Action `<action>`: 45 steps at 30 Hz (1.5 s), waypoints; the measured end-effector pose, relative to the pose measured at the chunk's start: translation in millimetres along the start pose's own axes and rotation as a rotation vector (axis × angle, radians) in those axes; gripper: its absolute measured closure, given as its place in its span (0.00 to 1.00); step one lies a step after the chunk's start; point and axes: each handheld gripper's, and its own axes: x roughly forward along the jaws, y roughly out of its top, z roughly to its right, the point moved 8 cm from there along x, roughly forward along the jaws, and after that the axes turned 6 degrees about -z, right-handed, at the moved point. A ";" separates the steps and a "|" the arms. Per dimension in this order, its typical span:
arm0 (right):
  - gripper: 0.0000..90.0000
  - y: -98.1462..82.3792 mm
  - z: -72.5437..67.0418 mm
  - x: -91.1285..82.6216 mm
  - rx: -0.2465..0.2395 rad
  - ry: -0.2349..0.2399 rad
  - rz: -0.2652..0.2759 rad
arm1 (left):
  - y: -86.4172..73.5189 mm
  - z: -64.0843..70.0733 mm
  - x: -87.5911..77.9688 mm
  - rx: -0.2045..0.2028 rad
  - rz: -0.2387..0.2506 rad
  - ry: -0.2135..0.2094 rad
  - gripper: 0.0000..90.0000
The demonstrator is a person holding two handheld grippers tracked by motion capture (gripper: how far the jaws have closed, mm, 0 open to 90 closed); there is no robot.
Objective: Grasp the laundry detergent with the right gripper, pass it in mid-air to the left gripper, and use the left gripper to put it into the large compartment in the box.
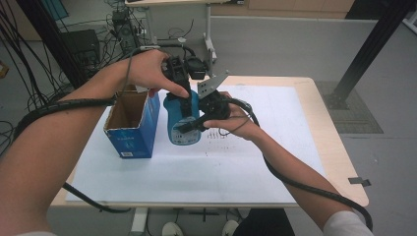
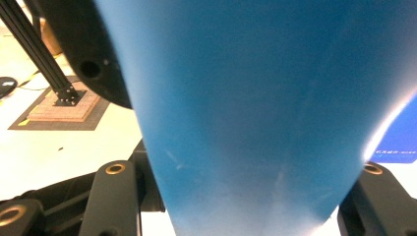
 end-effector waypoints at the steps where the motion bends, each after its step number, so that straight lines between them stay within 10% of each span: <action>1: 0.46 0.0 0.0 0.0 0.000 0.000 0.000 | 0.3 0.3 0.1 -0.002 0.002 -0.001 0.39; 29: 0.45 -1.4 -1.8 -3.5 0.021 0.015 0.008 | 2.3 2.2 -2.0 -0.007 0.002 -0.008 0.39; 45: 0.02 -24.5 5.3 -36.2 0.220 -0.020 -0.036 | -1.1 -3.2 -7.5 -0.068 0.002 -0.013 0.39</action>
